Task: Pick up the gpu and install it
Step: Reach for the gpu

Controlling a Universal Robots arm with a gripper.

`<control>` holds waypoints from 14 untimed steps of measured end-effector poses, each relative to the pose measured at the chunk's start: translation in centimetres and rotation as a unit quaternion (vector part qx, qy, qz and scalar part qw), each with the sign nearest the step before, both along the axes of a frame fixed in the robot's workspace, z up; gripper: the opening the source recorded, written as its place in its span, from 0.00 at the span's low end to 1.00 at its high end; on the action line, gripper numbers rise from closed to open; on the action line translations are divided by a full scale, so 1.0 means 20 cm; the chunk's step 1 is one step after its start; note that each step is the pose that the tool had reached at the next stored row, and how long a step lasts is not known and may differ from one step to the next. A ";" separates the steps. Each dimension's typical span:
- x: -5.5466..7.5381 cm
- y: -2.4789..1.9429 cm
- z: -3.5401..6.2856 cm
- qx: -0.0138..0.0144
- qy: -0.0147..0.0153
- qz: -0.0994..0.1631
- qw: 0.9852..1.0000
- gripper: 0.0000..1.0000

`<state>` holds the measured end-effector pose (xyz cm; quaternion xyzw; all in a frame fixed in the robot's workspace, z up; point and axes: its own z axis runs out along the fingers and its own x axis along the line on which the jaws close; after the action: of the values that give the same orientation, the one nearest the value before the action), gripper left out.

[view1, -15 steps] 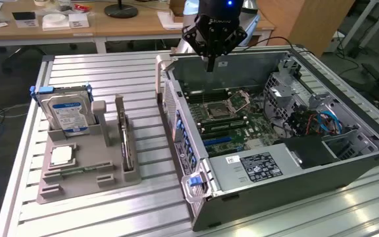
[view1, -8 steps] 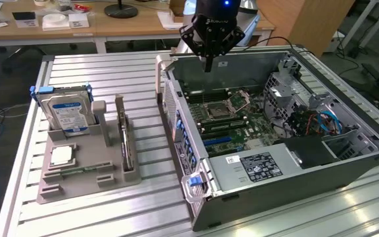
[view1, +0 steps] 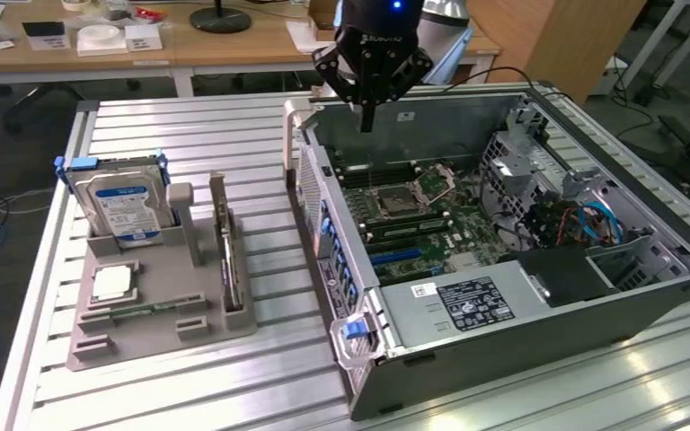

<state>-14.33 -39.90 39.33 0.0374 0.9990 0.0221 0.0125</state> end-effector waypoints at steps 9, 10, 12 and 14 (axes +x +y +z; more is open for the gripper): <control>-0.09 0.000 0.000 0.000 0.000 0.000 1.000 0.11; -0.10 0.000 0.000 0.000 0.000 0.000 1.000 0.11; -0.12 0.000 0.000 0.000 0.000 0.000 1.000 0.11; -0.13 0.000 0.000 0.000 0.000 0.000 1.000 0.11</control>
<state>-16.99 -39.91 39.33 0.0373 0.9990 0.0221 0.0125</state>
